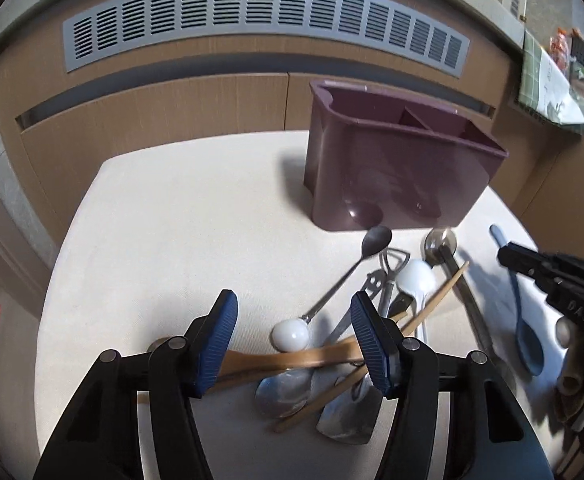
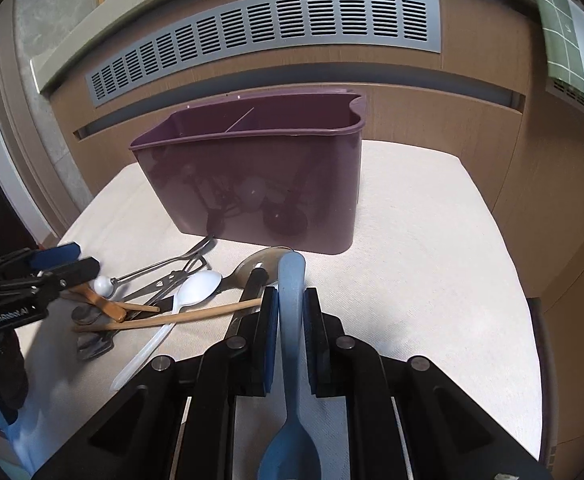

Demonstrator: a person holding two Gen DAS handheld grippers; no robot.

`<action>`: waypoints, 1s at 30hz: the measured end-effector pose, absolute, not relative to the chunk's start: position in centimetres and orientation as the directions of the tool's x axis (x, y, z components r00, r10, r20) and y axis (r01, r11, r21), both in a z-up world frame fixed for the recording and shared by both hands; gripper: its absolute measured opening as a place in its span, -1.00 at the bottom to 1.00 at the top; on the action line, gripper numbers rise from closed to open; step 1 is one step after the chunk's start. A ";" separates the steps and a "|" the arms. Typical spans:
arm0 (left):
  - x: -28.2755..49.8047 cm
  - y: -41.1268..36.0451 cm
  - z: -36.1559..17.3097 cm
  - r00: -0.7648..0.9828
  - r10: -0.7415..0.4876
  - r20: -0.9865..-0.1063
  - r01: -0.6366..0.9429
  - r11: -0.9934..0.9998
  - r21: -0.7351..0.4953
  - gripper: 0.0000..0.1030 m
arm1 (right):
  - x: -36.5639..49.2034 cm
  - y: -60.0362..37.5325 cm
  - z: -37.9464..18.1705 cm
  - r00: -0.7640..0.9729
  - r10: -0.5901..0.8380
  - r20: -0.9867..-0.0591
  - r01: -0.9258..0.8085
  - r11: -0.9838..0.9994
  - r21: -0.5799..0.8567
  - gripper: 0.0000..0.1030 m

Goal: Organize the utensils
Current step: 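Grasp the white-knobbed metal spoon with the left gripper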

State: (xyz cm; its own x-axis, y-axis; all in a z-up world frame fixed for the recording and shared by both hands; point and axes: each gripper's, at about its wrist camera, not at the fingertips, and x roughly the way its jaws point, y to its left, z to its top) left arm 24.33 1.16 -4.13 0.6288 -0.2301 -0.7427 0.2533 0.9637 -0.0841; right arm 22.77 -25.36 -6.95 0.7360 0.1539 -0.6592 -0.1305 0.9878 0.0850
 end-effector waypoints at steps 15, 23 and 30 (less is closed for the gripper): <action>25.6 1.5 -6.7 0.542 -0.237 -0.806 0.200 0.968 -0.151 -0.30 | 21.6 -25.6 -7.2 0.747 0.150 -0.648 -0.122 0.989 0.087 -0.79; 23.5 1.2 -4.2 0.661 -0.228 -0.715 0.202 0.972 -0.122 -0.56 | 20.7 -25.7 -6.8 0.761 0.140 -0.633 -0.110 0.990 0.086 -0.79; 21.4 1.0 -0.8 0.739 -0.213 -0.639 0.198 0.975 -0.096 -0.56 | 19.4 -26.4 -6.1 0.779 0.123 -0.615 -0.088 0.992 0.087 -0.79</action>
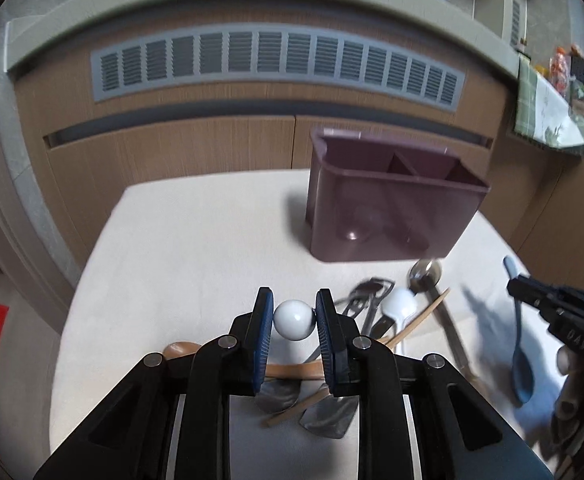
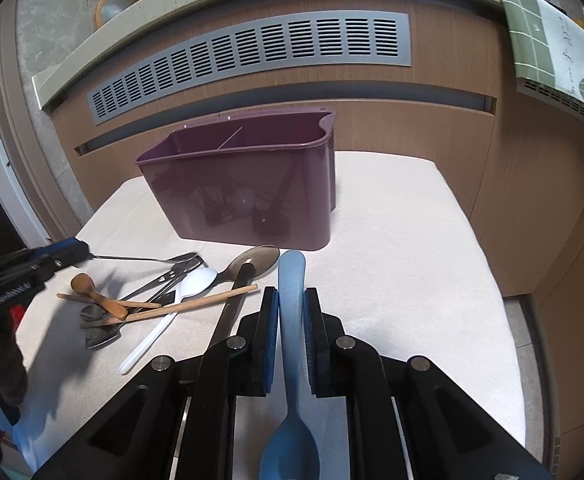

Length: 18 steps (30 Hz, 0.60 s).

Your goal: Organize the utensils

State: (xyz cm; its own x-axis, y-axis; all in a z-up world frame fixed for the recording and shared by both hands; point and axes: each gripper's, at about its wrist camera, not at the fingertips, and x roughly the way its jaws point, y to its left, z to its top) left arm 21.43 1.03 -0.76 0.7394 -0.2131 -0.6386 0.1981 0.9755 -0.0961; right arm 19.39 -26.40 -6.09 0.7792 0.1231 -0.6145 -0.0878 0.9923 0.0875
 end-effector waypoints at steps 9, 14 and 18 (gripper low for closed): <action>19.6 -0.1 7.4 0.859 -0.221 -0.461 0.232 0.972 -0.035 -0.82 | 17.9 -26.4 -2.1 0.860 0.123 -0.496 -0.100 0.992 0.073 -0.79; 19.9 -1.2 17.2 0.918 -0.274 -0.288 0.288 0.958 0.007 -0.83 | 18.3 -26.6 7.7 0.945 0.145 -0.292 -0.134 0.989 0.057 -0.80; 21.0 -1.2 21.2 0.942 -0.279 -0.187 0.290 0.957 0.030 -0.83 | 19.1 -26.6 14.5 0.981 0.143 -0.133 -0.142 0.990 0.020 -0.81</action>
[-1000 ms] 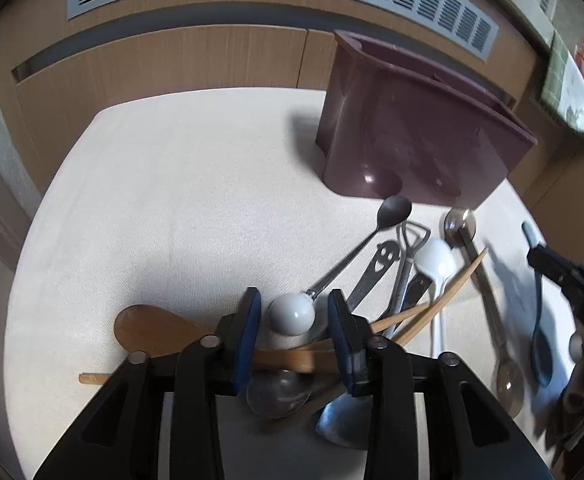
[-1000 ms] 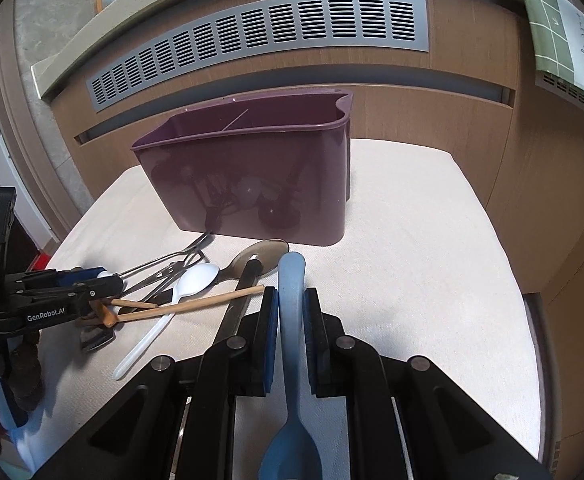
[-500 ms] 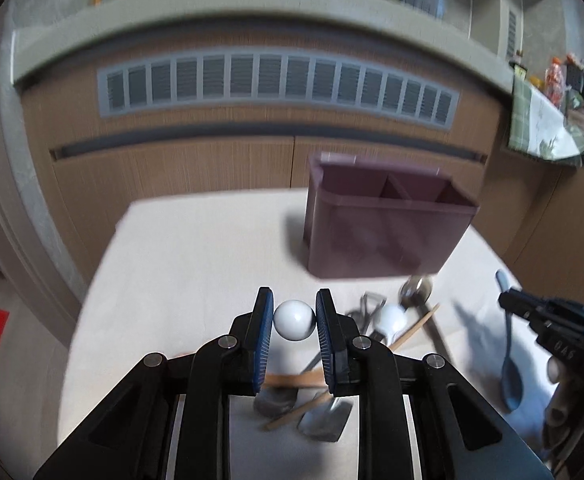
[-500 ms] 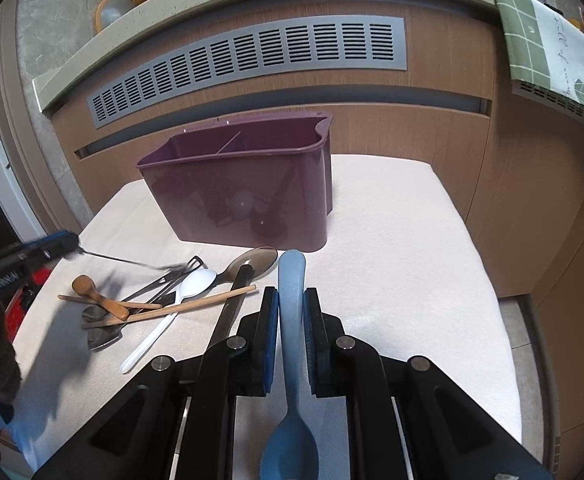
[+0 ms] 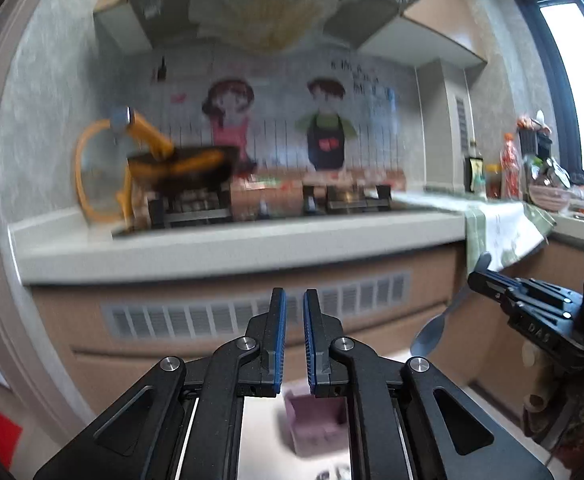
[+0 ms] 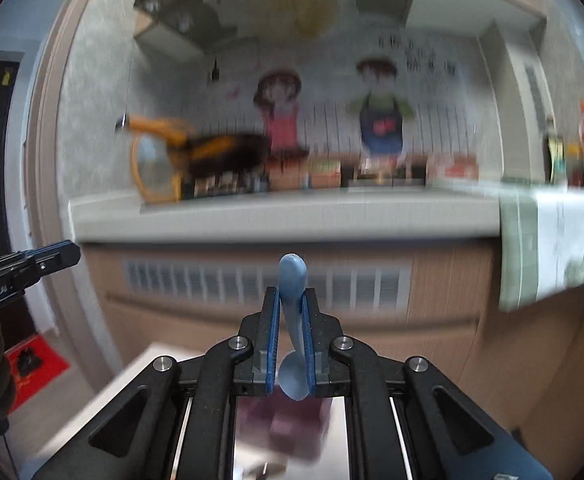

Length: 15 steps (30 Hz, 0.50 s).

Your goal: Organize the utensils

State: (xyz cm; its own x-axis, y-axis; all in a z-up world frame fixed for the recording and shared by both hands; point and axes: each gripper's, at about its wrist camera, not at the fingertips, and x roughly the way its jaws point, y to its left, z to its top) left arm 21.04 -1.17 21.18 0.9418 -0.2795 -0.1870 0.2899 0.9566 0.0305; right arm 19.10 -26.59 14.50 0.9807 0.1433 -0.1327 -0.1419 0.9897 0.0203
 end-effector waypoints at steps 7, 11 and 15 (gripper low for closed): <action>25.0 0.1 13.4 0.814 -0.420 -0.400 0.435 0.898 -0.058 -0.39 | 20.1 -28.0 13.2 0.973 0.157 -0.170 -0.151 0.987 0.050 -0.82; 27.1 -0.5 6.2 0.633 -0.506 -0.585 0.549 0.827 -0.121 -0.35 | 20.3 -28.8 10.2 0.945 0.177 -0.275 -0.157 0.983 0.094 -0.87; 27.1 -2.0 0.9 0.509 -0.492 -0.706 0.662 0.748 -0.044 -0.35 | 19.0 -29.7 8.1 0.929 0.198 -0.314 -0.168 0.979 0.117 -0.87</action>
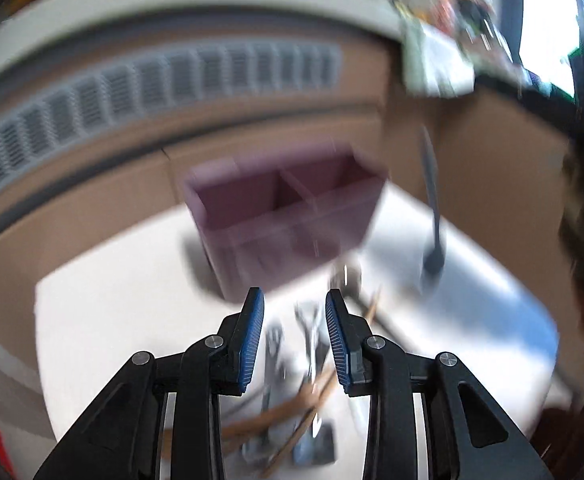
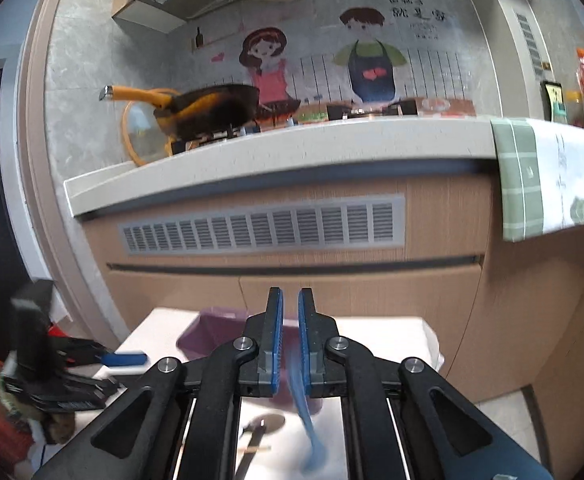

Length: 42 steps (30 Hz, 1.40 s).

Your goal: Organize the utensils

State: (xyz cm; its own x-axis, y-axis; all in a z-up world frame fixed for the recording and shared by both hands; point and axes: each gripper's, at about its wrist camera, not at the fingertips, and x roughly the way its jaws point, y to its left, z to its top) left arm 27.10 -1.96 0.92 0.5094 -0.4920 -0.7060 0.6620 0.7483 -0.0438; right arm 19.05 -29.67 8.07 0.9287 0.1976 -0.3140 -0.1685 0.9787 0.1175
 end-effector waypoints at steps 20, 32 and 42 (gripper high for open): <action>29.8 2.1 -7.7 0.433 -0.443 -0.785 0.395 0.876 -0.276 -0.32 | 27.2 -34.0 -7.3 0.676 0.109 -0.729 0.085 0.971 0.224 -0.60; 25.8 0.3 -7.0 0.386 -0.532 -0.754 0.455 0.821 -0.346 -0.22 | 34.1 -34.4 -9.2 0.633 -0.073 -0.771 0.273 0.953 0.134 -0.54; 26.4 -0.6 -5.6 0.467 -0.456 -0.758 0.469 0.854 -0.224 -0.18 | 26.9 -33.1 -9.4 0.611 0.055 -0.790 0.084 0.988 0.133 -0.80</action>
